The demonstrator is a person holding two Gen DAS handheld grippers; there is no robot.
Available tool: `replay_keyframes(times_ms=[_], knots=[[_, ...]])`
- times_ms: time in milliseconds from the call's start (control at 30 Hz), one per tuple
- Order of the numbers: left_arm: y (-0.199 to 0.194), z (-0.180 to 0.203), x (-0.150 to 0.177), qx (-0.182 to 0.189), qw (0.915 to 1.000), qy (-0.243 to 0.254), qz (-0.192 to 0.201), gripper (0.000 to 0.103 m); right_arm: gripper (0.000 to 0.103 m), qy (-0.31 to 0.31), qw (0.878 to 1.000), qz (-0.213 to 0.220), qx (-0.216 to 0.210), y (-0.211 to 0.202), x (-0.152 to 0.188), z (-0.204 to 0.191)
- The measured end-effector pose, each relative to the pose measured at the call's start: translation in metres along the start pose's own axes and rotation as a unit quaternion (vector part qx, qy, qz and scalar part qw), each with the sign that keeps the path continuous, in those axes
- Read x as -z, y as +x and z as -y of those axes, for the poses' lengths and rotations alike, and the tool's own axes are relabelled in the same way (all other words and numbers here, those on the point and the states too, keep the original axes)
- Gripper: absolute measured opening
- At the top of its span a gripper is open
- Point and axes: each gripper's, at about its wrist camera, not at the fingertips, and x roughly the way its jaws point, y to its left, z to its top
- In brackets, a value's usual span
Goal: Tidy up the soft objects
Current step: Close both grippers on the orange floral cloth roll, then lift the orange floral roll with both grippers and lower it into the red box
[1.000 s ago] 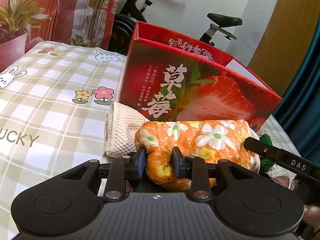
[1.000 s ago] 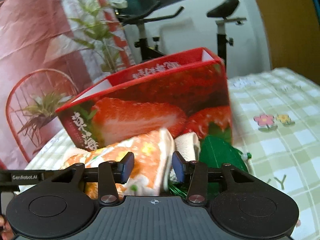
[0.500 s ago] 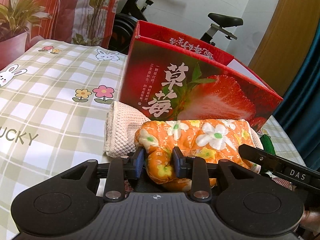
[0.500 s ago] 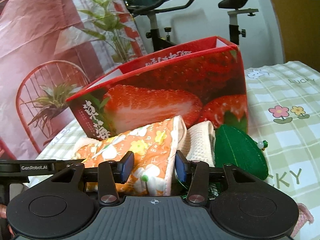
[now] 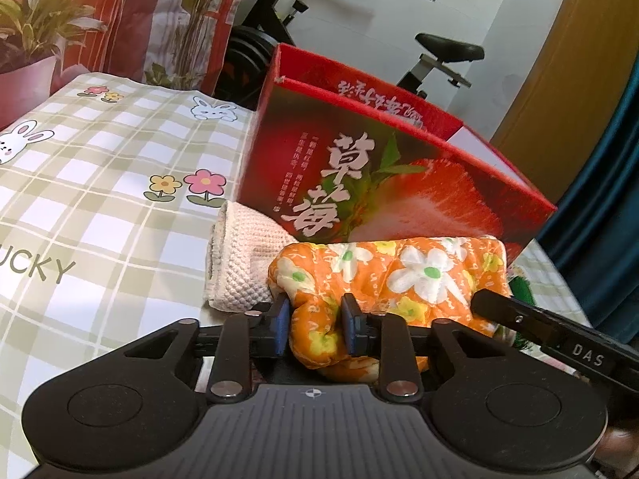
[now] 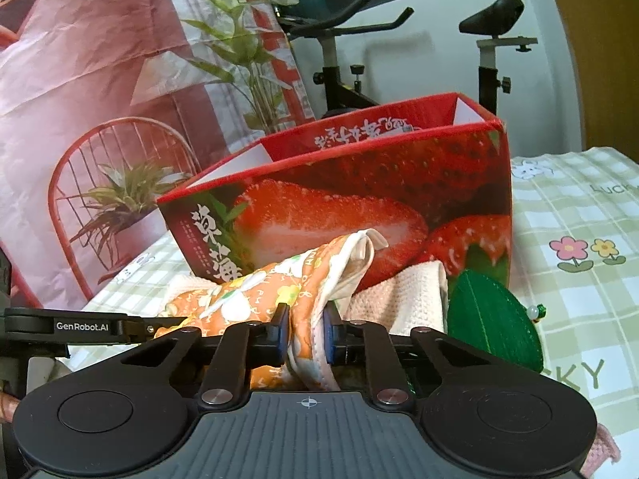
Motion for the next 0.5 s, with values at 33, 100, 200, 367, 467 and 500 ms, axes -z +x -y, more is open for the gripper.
replay_keyframes(times_ms=[33, 100, 200, 367, 467, 500], knots=[[-0.002, 0.0, -0.001, 0.002, 1.0, -0.001, 0.004, 0.024, 0.015, -0.002, 1.0, 0.002, 0.0, -0.001, 0.0, -0.001], [-0.005, 0.001, -0.002, 0.005, 0.9999, 0.001, 0.011, 0.022, 0.014, -0.006, 1.0, 0.007, -0.001, -0.004, -0.002, -0.001], [-0.012, 0.003, -0.004, 0.011, 0.9996, 0.004, 0.026, 0.021, 0.014, -0.01, 1.0, 0.016, -0.001, -0.009, -0.005, -0.003], [-0.027, 0.01, -0.01, 0.019, 0.9983, 0.014, 0.053, 0.02, 0.014, -0.021, 0.999, 0.038, -0.001, -0.02, -0.013, -0.007], [-0.037, 0.017, -0.016, 0.024, 0.9968, 0.025, 0.072, 0.019, 0.014, -0.027, 0.998, 0.051, 0.001, -0.027, -0.019, -0.011], [-0.04, 0.018, -0.018, 0.025, 0.9962, 0.029, 0.078, 0.019, 0.014, -0.03, 0.998, 0.055, 0.001, -0.03, -0.021, -0.012]])
